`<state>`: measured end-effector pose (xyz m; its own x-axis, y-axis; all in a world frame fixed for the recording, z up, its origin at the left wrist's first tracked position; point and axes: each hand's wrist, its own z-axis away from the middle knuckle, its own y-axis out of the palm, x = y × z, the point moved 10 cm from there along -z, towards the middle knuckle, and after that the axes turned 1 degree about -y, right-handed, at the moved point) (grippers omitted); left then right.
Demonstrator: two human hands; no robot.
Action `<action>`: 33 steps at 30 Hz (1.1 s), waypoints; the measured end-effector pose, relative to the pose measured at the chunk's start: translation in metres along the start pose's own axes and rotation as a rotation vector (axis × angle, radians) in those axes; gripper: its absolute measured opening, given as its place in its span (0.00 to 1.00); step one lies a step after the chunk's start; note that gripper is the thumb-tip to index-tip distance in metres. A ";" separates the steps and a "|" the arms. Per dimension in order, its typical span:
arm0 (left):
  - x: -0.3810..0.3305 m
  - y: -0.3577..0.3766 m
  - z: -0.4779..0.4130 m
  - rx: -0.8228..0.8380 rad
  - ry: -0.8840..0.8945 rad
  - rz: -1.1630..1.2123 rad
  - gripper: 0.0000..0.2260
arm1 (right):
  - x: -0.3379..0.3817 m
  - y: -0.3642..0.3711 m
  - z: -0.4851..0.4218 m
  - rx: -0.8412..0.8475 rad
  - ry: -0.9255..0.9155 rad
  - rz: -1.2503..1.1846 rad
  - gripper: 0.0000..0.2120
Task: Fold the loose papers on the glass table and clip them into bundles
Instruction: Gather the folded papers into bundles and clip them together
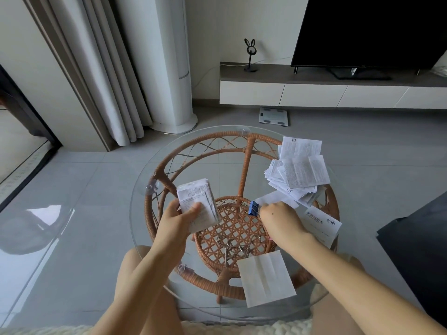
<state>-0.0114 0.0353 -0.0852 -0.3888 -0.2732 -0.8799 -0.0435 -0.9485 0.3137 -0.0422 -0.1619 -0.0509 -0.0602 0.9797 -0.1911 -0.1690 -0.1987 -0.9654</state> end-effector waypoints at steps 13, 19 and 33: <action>-0.012 0.011 0.018 0.031 -0.006 -0.078 0.15 | -0.057 -0.068 0.045 -0.753 0.413 -0.509 0.04; -0.011 0.025 0.027 0.056 -0.015 -0.104 0.08 | -0.024 -0.065 0.038 -0.209 0.130 -1.528 0.10; -0.001 0.048 0.039 0.175 -0.172 0.023 0.11 | -0.014 -0.085 0.032 -0.333 -0.004 -0.903 0.18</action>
<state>-0.0487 -0.0040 -0.0554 -0.5421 -0.2490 -0.8025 -0.1857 -0.8960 0.4034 -0.0580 -0.1595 0.0395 -0.0481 0.7591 0.6492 0.1346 0.6490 -0.7488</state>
